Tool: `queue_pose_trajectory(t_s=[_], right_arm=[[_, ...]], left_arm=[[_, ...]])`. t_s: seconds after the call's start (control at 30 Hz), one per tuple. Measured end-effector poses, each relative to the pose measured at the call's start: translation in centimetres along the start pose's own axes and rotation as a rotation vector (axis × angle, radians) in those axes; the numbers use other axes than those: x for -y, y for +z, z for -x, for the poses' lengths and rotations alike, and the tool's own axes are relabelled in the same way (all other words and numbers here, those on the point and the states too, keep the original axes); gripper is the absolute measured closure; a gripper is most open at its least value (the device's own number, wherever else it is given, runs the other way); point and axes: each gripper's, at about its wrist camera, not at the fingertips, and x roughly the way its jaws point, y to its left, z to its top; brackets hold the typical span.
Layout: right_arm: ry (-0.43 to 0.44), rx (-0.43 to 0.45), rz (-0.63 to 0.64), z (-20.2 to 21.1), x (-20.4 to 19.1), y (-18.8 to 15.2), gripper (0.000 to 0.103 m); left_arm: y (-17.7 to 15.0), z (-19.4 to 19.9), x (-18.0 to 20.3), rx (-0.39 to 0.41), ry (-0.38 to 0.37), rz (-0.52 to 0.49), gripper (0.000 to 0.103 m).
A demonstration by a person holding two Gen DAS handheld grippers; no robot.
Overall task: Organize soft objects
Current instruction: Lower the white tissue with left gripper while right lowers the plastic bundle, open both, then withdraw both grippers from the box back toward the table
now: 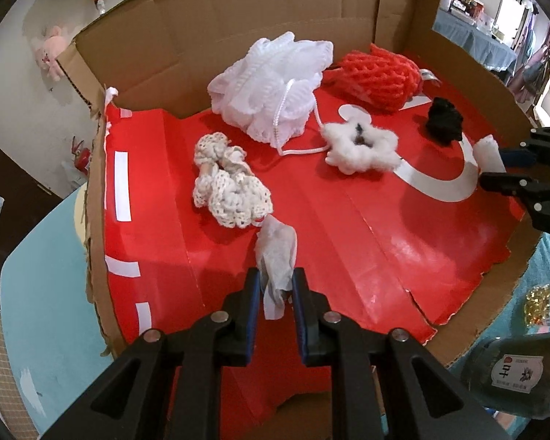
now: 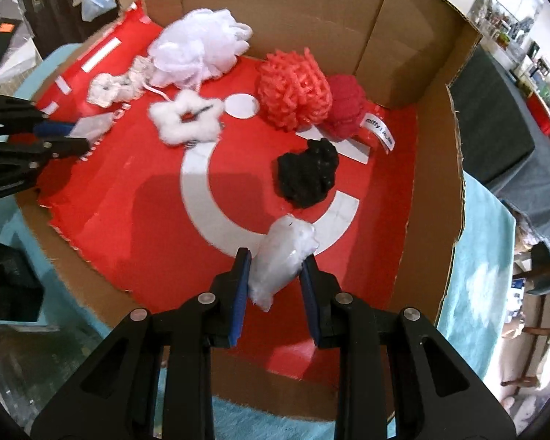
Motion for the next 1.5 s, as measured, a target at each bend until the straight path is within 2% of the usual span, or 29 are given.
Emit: queue_pose_trajectory(t_s=[0.37, 0.53, 0.63, 0.7, 0.77, 0.83, 0.97, 1.07, 1.2, 1.3, 1.37, 1.5], right_arm=[[-0.03, -0.021, 0.022, -1.3, -0.5, 0.2, 0.077], [-0.04, -0.023, 0.028, -1.6, -1.3, 0.3, 0.075], [-0.046, -0.019, 0.036, -1.5, -1.5, 0.2, 0.073], [-0.044, -0.019, 0.04, -1.3, -1.5, 0.0, 0.068], [-0.02, -0.014, 0.048, -1.1, -1.7, -0.2, 0.051], [-0.038, 0.002, 0.063, -0.5, -2.4, -0.4, 0.046], [-0.067, 0.041, 0.059, 1.2, -2.8, -0.5, 0.044], [-0.094, 0.071, 0.041, 2.8, -2.7, -0.6, 0.042], [-0.101, 0.121, 0.005, 5.5, -2.2, -1.1, 0.037], [-0.101, 0.166, -0.025, 8.1, -1.6, -1.6, 0.036], [-0.092, 0.202, -0.046, 9.8, -1.6, -2.3, 0.029], [-0.084, 0.286, -0.073, 13.3, -1.9, -3.6, 0.027]], left_arm=[[0.4, 0.0, 0.4, -0.001, 0.004, -0.01, 0.085], [0.3, 0.1, 0.6, -0.004, 0.001, -0.013, 0.075], [0.3, 0.2, 0.7, 0.003, -0.007, -0.014, 0.065], [0.3, 0.6, 0.8, 0.017, -0.013, -0.012, 0.056], [0.3, 1.2, 0.9, 0.032, -0.019, -0.008, 0.052], [0.3, 1.9, 0.9, 0.048, -0.023, -0.006, 0.047], [-0.1, 3.9, 1.1, 0.099, -0.027, 0.001, 0.033], [-0.5, 6.1, 1.3, 0.153, -0.022, 0.012, 0.028], [-1.7, 9.3, 1.6, 0.24, -0.016, 0.04, 0.016], [-2.8, 12.3, 2.1, 0.316, -0.004, 0.062, 0.01], [-3.4, 13.8, 2.4, 0.36, -0.003, 0.076, 0.007], [-5.4, 17.4, 3.7, 0.456, -0.001, 0.098, 0.002]])
